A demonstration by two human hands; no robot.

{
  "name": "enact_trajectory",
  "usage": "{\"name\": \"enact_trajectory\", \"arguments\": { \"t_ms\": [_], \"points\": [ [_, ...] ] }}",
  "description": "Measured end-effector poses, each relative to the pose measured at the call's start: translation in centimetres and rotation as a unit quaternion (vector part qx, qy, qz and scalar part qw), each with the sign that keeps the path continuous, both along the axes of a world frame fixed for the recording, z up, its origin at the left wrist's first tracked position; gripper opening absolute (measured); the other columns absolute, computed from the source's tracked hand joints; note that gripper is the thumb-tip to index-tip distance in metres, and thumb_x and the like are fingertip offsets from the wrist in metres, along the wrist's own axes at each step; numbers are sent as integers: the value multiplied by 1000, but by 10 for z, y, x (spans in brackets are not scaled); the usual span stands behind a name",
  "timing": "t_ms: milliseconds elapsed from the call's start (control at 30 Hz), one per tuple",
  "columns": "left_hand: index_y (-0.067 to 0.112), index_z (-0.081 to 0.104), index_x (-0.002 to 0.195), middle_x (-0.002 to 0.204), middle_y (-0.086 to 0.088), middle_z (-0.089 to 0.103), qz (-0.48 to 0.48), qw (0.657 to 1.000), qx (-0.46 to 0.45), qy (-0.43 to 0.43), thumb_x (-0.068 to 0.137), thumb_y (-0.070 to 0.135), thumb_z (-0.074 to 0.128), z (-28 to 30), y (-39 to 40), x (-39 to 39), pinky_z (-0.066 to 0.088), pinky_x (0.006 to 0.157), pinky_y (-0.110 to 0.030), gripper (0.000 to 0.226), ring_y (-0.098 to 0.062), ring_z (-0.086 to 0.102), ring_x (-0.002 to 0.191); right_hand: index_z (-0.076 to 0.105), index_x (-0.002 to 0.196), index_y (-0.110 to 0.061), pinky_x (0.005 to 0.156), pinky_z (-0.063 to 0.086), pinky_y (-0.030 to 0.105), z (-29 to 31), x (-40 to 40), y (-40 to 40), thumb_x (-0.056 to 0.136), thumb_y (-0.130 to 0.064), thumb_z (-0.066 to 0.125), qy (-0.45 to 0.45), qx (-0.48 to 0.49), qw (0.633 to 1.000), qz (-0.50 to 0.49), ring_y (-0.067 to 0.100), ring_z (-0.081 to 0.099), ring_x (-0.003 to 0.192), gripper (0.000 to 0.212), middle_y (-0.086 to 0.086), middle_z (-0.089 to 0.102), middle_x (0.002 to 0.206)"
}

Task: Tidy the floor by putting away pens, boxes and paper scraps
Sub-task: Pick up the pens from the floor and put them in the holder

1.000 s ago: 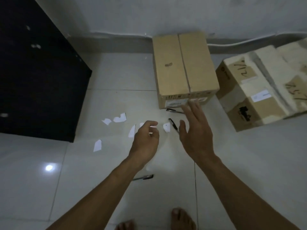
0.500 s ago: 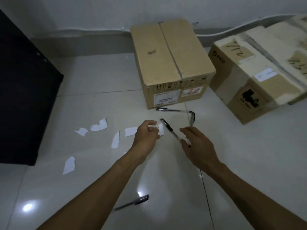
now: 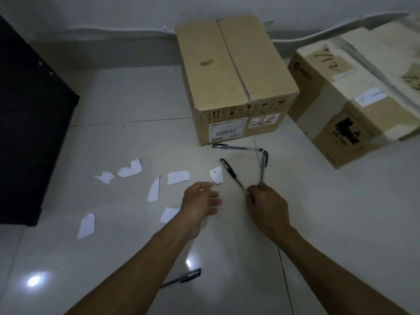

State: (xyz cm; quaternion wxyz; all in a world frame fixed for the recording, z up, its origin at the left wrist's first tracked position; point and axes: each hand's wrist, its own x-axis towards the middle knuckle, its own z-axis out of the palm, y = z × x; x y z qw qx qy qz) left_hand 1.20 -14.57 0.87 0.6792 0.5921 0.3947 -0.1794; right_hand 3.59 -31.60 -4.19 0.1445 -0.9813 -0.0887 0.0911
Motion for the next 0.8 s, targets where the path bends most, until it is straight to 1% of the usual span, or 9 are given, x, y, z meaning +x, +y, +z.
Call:
{"name": "enact_trajectory", "arguments": {
  "t_ms": [67, 233, 300, 400, 500, 567, 633, 733, 800],
  "points": [
    [12, 57, 114, 101, -15, 66, 3, 1000, -4, 3, 96, 8, 44, 3, 1, 2, 55, 79, -39, 23, -27, 66, 85, 66, 86, -7, 61, 48, 33, 2, -3, 1, 88, -16, 53, 9, 37, 999, -28, 29, 62, 79, 16, 9, 62, 88],
    [17, 52, 119, 114, -15, 64, -37, 999, -38, 1, 98, 15, 43, 17, 3, 1, 54, 80, -38, 23, -28, 65, 95, 72, 87, -9, 65, 46, 22, 24, -26, 12, 81, -15, 66, 18, 201, 970, -138, 17, 63, 73, 10, 6, 70, 83],
    [16, 53, 122, 116, -12, 64, -47, 997, -67, -8, 101, 27, 41, 18, 2, 0, 54, 80, -36, 27, -26, 63, 100, 72, 85, -11, 62, 44, 12, 34, -36, 22, 80, -14, 69, 16, 252, 960, -118, 10, 60, 67, 7, 3, 70, 79],
    [16, 54, 122, 113, -9, 68, -62, 993, -99, -33, 99, 43, 38, 18, -1, -4, 54, 85, -39, 39, -26, 65, 103, 72, 84, -14, 59, 42, 6, 46, -54, 33, 81, -17, 69, 27, 279, 957, -69, 3, 57, 62, 5, -2, 68, 77],
    [15, 51, 122, 93, -11, 70, -45, 992, -103, -54, 99, 27, 48, 25, -1, -4, 58, 71, -34, 26, -24, 71, 82, 73, 83, -16, 58, 41, 5, 54, -61, 38, 83, -22, 70, 33, 307, 950, -45, -1, 57, 59, 6, -8, 66, 72],
    [14, 51, 121, 83, -11, 66, -27, 994, -91, -57, 98, 20, 50, 30, 3, -3, 58, 63, -32, 24, -23, 72, 74, 73, 78, -18, 57, 40, 6, 55, -54, 35, 81, -26, 72, 30, 313, 947, -64, -2, 58, 63, 9, -13, 62, 67],
    [16, 52, 119, 82, -9, 65, -27, 995, -83, -53, 98, 21, 49, 33, 10, -3, 57, 63, -32, 22, -23, 70, 75, 70, 74, -18, 56, 38, 7, 48, -40, 25, 81, -31, 71, 14, 284, 954, -100, 2, 58, 61, 15, -12, 62, 66],
    [20, 54, 118, 82, -6, 64, -32, 994, -94, -36, 100, 22, 45, 34, 22, -6, 52, 60, -30, 20, -21, 68, 73, 69, 89, -13, 62, 40, 20, 31, -20, 8, 80, -34, 72, -6, 220, 961, -167, 12, 59, 68, 23, 0, 65, 77],
    [19, 54, 117, 80, -5, 62, -32, 993, -109, -22, 101, 20, 42, 33, 28, -10, 47, 57, -28, 20, -18, 64, 66, 65, 102, -9, 67, 39, 23, 23, -10, 0, 82, -34, 70, 3, 192, 961, -201, 18, 58, 76, 32, 7, 65, 87]
  ]
}}
